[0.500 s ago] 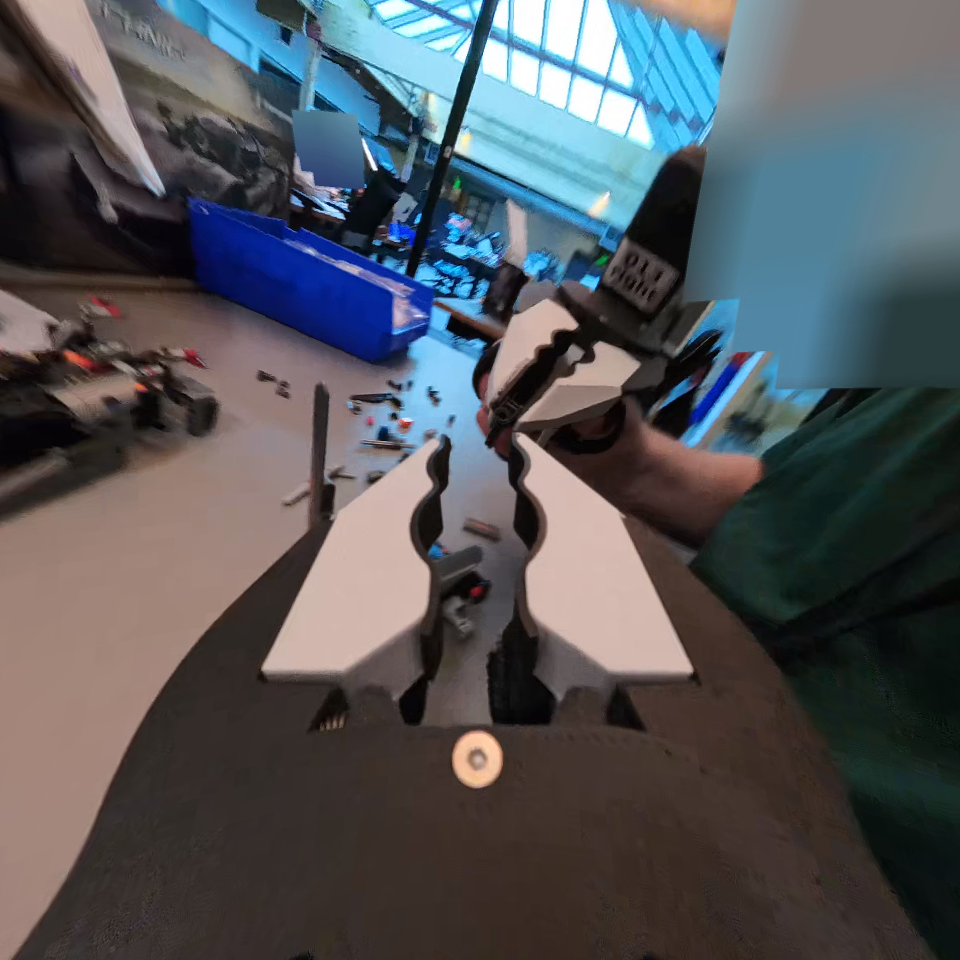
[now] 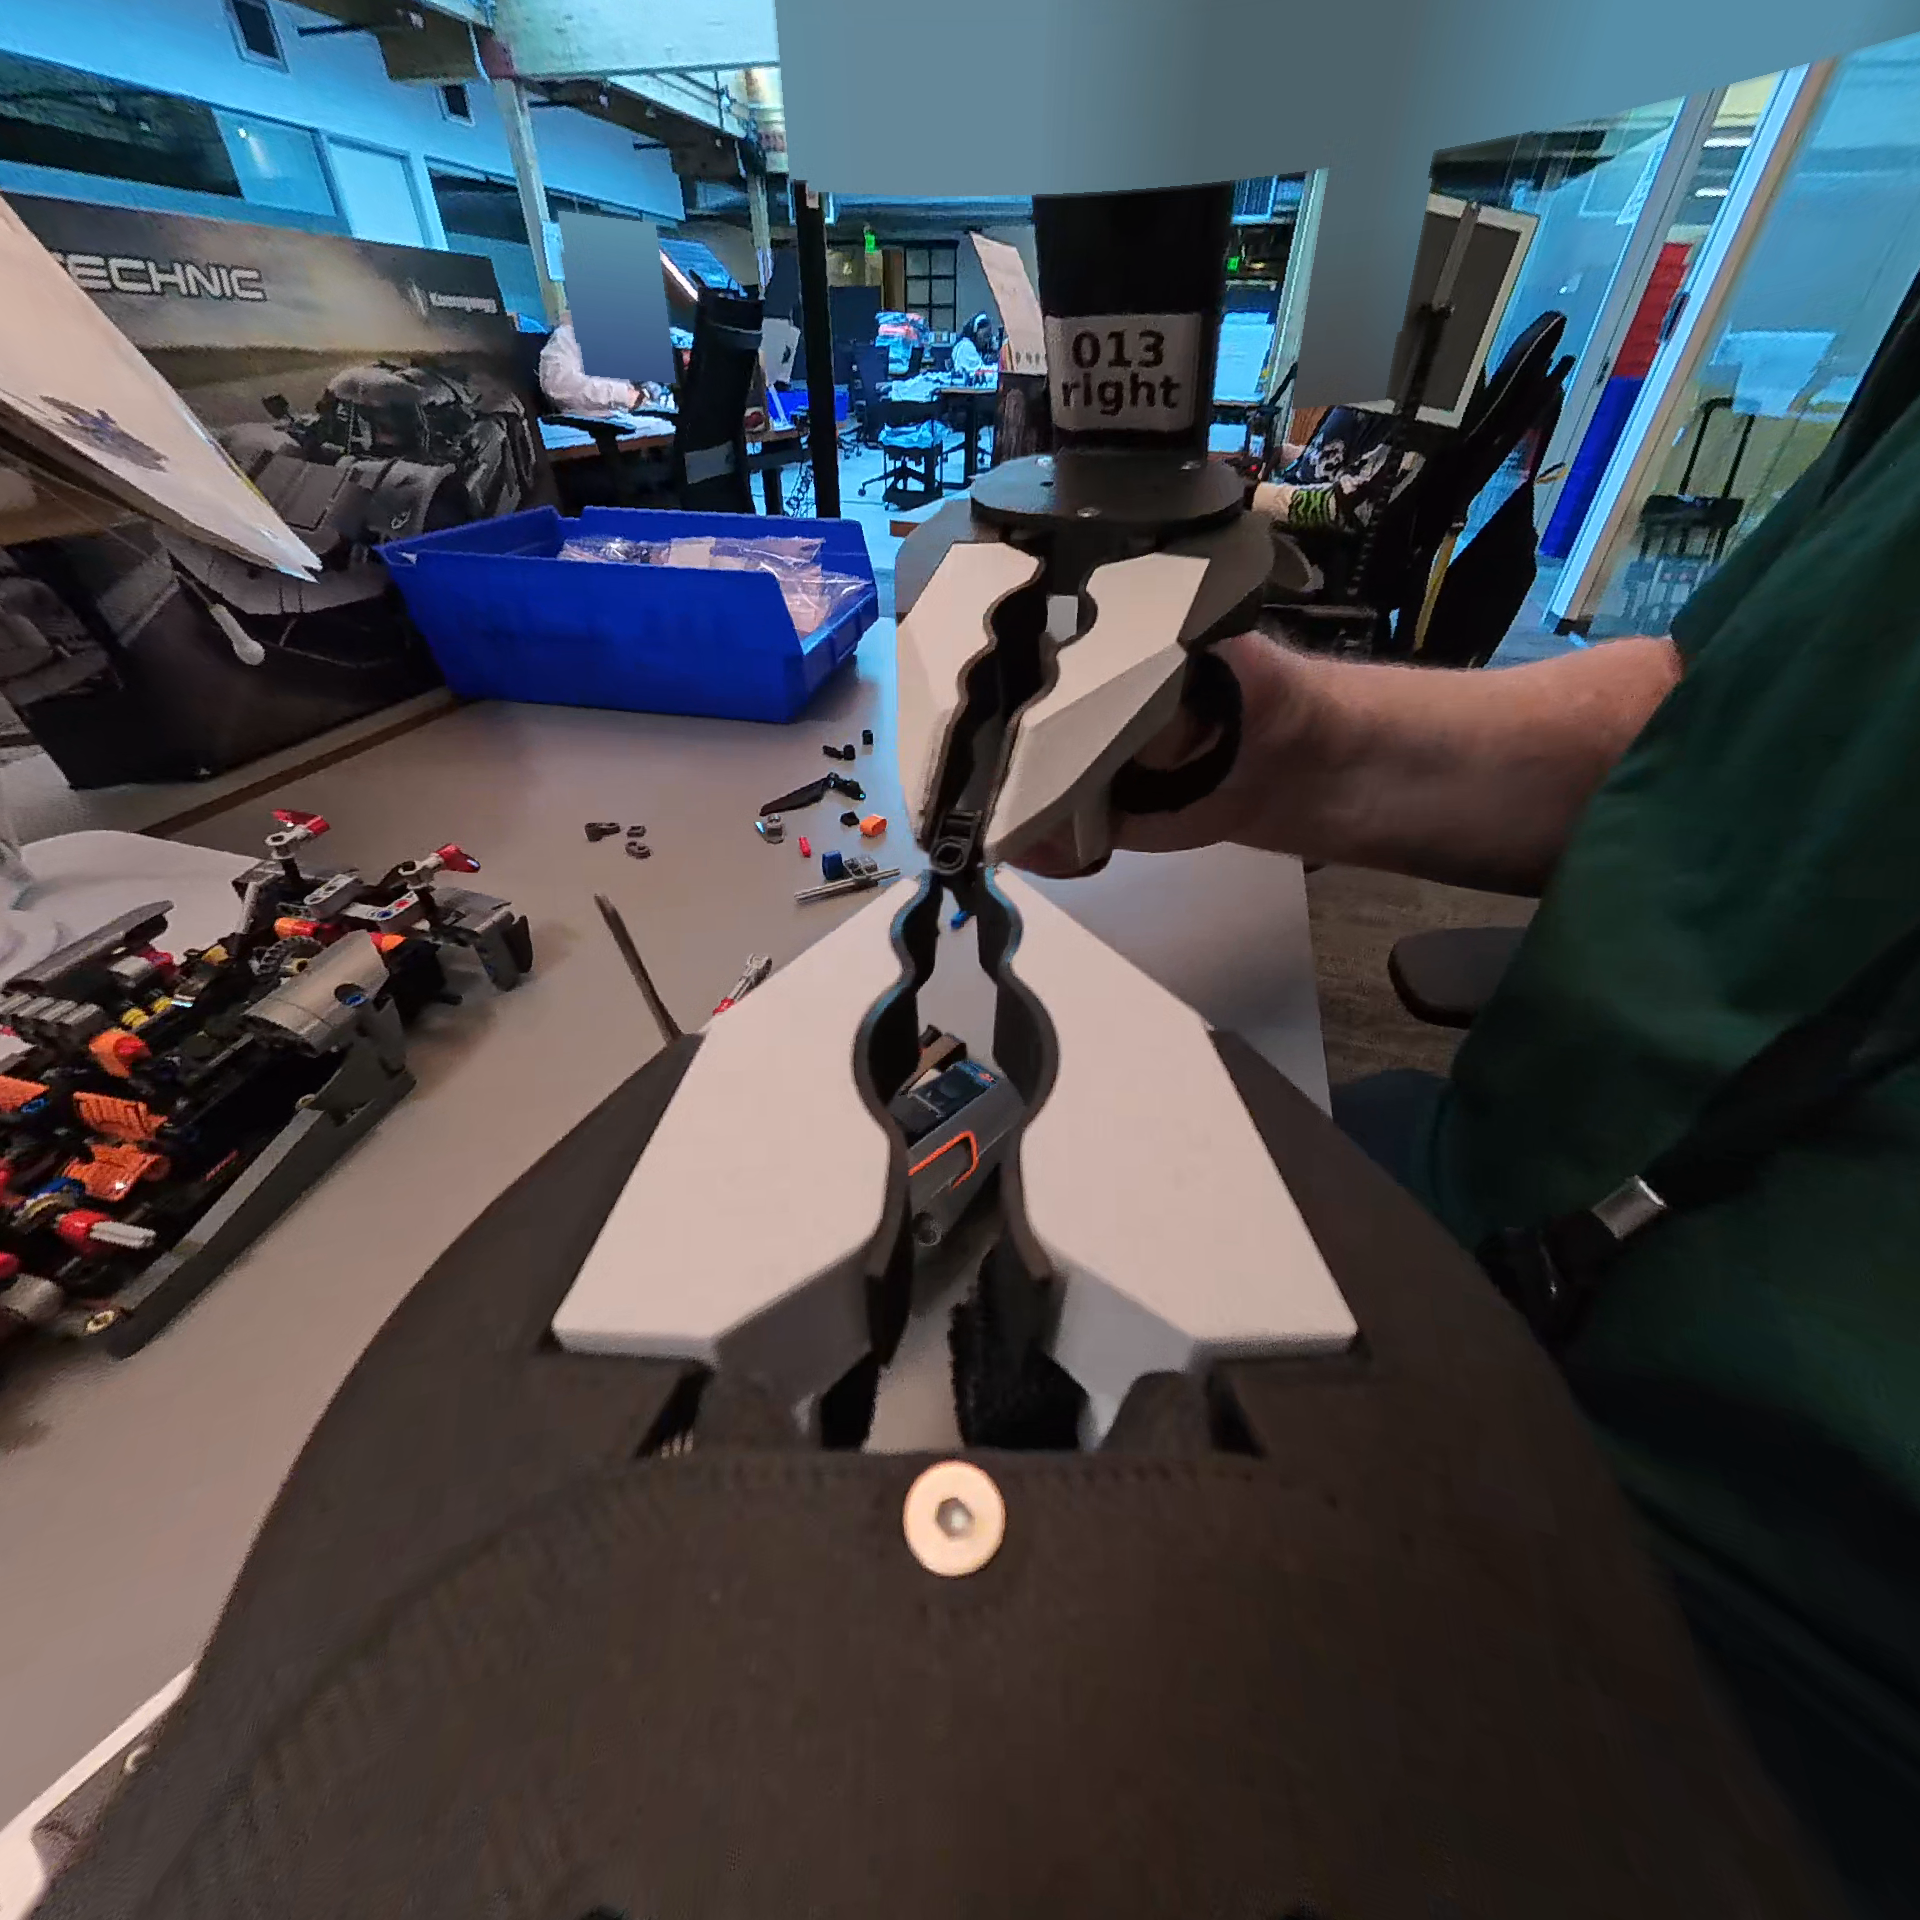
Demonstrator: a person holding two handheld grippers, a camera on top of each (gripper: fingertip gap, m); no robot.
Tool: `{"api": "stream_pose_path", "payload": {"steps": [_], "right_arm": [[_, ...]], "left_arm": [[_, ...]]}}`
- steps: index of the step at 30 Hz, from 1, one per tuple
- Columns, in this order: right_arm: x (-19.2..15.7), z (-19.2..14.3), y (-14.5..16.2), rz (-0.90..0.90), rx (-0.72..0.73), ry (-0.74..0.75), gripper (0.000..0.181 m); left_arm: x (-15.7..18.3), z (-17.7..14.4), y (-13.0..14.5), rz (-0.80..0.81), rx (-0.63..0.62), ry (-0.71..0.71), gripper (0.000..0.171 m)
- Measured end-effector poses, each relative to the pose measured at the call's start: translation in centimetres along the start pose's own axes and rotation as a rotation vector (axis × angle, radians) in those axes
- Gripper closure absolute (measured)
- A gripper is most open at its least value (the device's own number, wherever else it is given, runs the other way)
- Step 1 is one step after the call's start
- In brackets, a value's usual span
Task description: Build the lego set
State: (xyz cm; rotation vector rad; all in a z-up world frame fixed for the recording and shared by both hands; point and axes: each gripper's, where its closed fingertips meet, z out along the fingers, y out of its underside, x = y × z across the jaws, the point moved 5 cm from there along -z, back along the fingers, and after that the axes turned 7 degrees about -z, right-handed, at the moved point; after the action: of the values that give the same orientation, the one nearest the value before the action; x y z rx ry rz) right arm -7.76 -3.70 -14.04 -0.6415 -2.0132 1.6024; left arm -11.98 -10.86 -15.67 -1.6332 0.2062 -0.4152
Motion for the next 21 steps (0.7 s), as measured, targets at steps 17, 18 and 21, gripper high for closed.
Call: {"api": "stream_pose_path", "payload": {"steps": [17, 18, 21], "right_arm": [[-0.16, 0.10, 0.00, -0.053, -0.122, 0.037, 0.175], [-0.22, 0.11, -0.02, -0.058, -0.130, 0.038, 0.176], [-0.24, 0.21, 0.14, -0.057, -0.162, 0.042, 0.176]], "left_arm": [[-0.33, -0.24, 0.43, 0.039, -0.006, 0.022, 0.168], [-0.29, -0.20, 0.52, 0.046, -0.014, 0.025, 0.168], [-0.37, -0.21, 0.71, 0.060, -0.030, 0.021, 0.168]]}}
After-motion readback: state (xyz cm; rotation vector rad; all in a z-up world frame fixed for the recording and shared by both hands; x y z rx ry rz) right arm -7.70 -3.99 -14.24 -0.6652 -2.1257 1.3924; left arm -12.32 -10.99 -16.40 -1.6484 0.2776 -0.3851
